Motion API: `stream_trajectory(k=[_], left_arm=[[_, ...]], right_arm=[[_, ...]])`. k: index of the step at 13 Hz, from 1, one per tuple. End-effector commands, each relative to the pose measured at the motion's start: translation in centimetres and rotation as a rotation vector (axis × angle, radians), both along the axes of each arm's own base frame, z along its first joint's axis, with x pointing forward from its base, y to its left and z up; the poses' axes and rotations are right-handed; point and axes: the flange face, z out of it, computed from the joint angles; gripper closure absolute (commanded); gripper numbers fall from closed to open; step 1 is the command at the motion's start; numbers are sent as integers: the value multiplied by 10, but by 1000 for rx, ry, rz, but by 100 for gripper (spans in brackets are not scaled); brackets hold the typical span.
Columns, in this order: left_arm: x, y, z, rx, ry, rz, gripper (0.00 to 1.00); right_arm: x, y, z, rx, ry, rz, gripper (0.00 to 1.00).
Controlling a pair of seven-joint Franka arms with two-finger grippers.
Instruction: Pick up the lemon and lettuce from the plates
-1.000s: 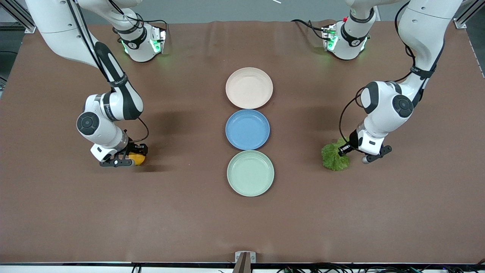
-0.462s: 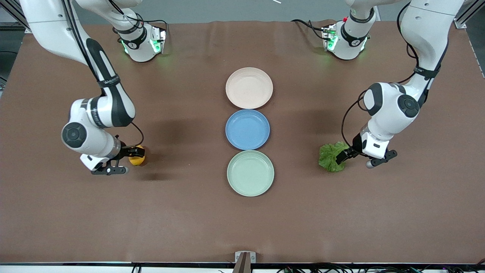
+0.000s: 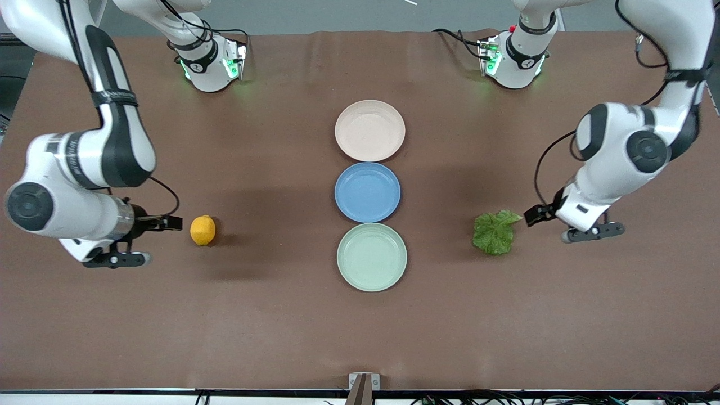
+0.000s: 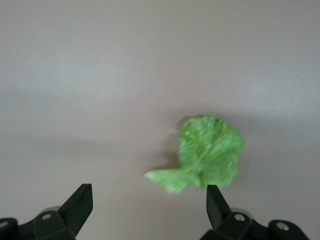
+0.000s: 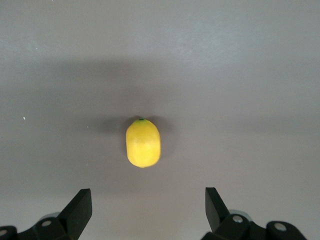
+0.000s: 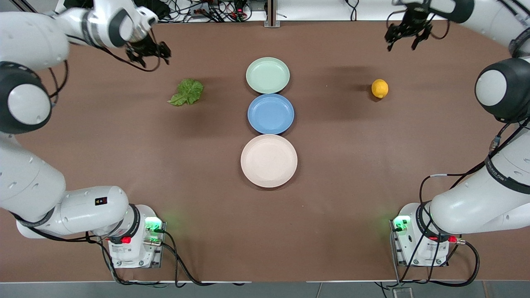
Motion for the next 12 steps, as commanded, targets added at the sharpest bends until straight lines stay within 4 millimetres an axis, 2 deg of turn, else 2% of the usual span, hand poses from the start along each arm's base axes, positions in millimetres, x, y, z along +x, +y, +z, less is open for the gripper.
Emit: stream_trajectory(k=[1,3,4,5,9,12], left_arm=[[-8,19,70,41,38,-71,0],[-3,21,130,17,82,-81,0],[-2,22,158,-18,82,-77,0],[-1,31,177,-36,71,-63,1],[-6,41,240,-38,22,-94,1],[-12,46,260,-26,7,-91,0]], right_arm=[[4,-36,36,8,-3,26,0],[7,-48,58,10,-11,7,0],[7,-53,60,10,-16,1,0],[10,-57,69,8,-35,-5,0],[8,-57,90,7,-34,-5,0],[8,-54,97,21,-33,-25,0]])
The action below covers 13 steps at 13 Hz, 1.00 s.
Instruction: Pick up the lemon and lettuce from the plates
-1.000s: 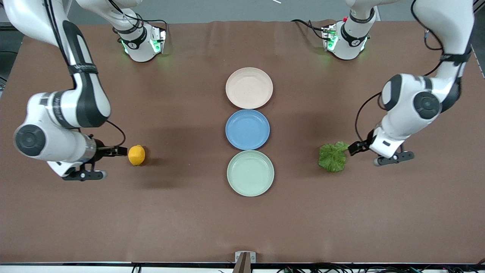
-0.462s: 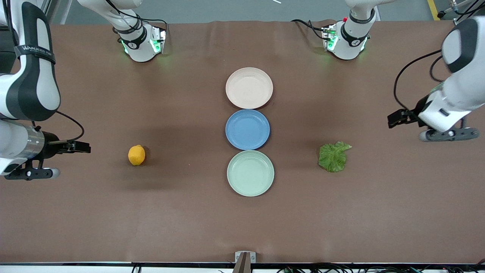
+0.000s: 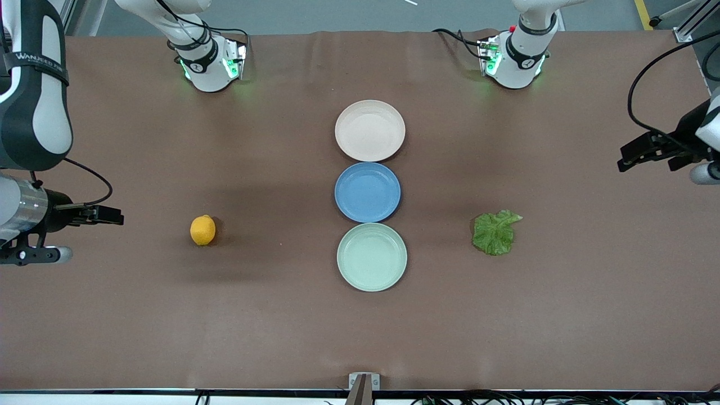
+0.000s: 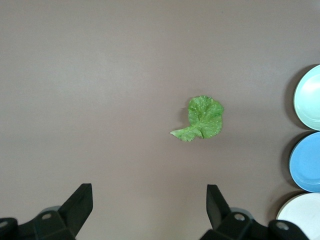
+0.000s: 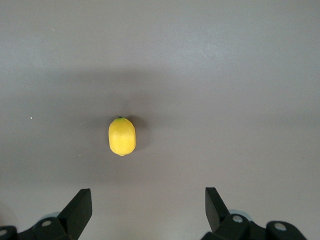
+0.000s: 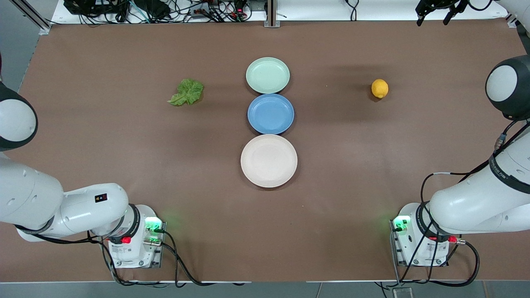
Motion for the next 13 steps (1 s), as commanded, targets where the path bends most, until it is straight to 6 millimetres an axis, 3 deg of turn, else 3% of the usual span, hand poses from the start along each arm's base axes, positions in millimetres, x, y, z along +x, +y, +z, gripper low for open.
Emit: stream_trajectory(k=[1,5,13], left_arm=[[-10,0,21,-7,-11,-17,0],[-28,-6,24,8,3,-18,0],[-23,-12,21,-4,4,-26,0]], right_arm=[[-1,4,7,13,5,2,0],[-21,9,28,13,0,5,0],[-100,18,54,9,-76,16,0]])
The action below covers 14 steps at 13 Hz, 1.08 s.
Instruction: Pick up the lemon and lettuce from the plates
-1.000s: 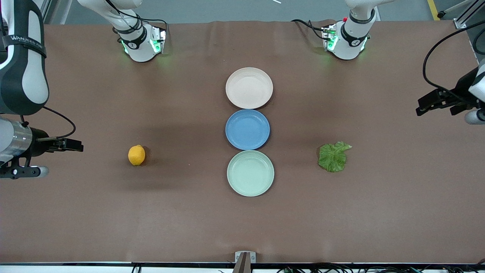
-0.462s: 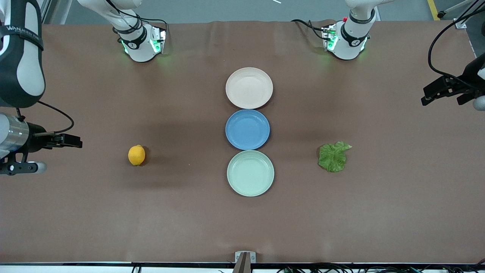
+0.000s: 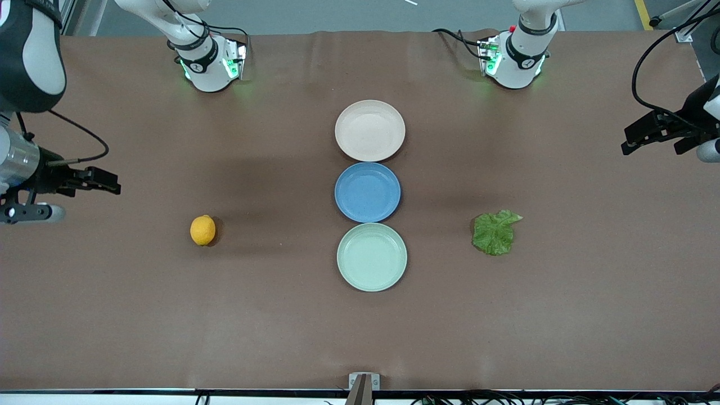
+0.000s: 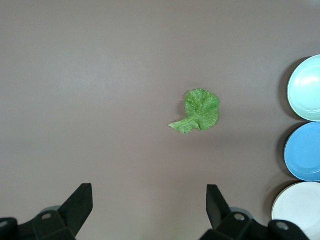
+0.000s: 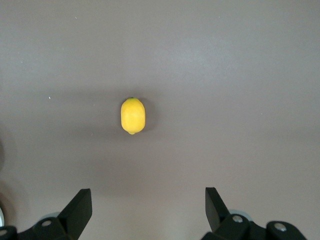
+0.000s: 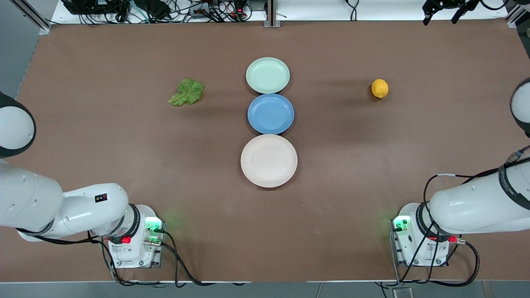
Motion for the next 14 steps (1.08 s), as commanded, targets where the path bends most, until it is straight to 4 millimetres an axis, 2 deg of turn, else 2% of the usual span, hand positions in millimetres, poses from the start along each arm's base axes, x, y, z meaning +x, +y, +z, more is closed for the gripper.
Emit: stream_trajectory(k=[1,6,11,14], left_arm=[[-3,0,2,-8,-1,-10,0],[-3,1,1,-5,-2,-9,0],[-3,1,1,-5,-2,-9,0],[-2,1,0,-10,-1,-9,0]], right_arm=[[-36,1,10,2,-26,-9,0],[-68,-1,23,2,-41,-13,0],[-71,-1,29,2,-53,-12,0],[-78,0,43,4,-81,-11,0]])
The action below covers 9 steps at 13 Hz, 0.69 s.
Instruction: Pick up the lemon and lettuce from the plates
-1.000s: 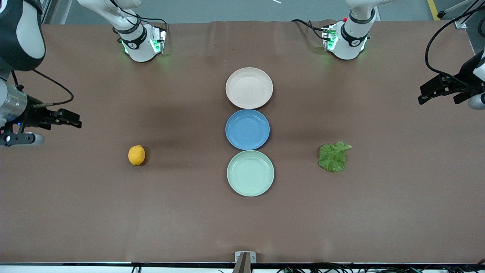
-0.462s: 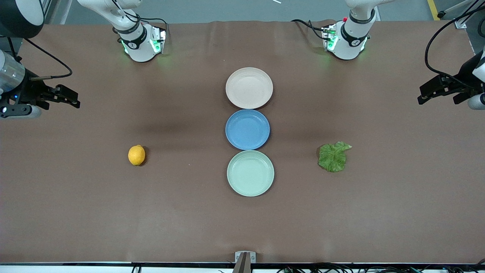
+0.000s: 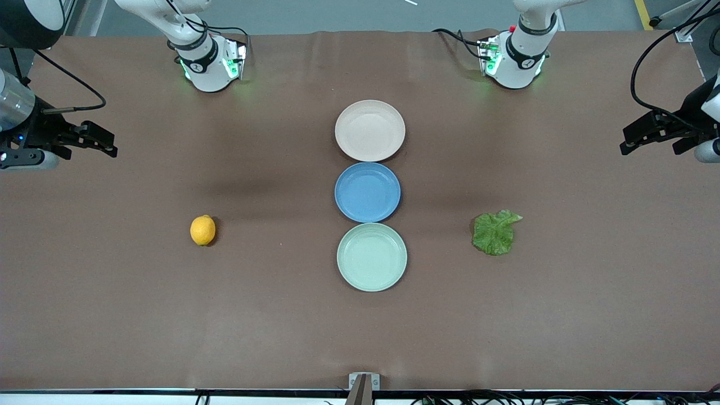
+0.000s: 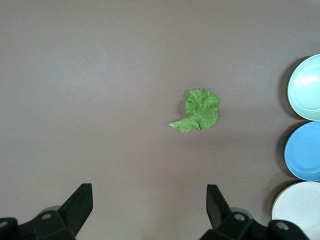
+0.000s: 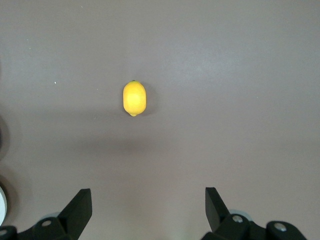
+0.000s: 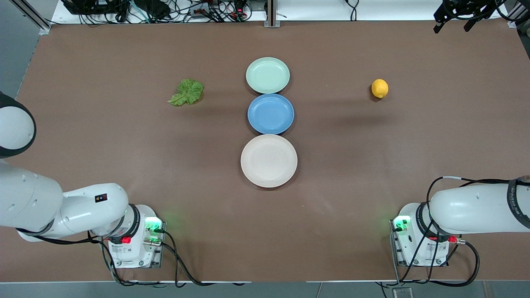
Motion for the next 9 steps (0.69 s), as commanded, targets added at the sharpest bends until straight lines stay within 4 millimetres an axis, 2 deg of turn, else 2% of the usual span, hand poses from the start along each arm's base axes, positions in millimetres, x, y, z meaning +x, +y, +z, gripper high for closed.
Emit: stream_trajectory(k=[1,4,9], left_arm=[[-1,-3,-1,-8,-1,-17,0],[-2,-12,1,0,-7,-29,0],[-3,-5,3,-2,-10,-16,0]], right_arm=[[-18,2,13,3,-35,-6,0],[-17,3,13,3,-36,-3,0],[-14,4,10,5,-41,0,0]])
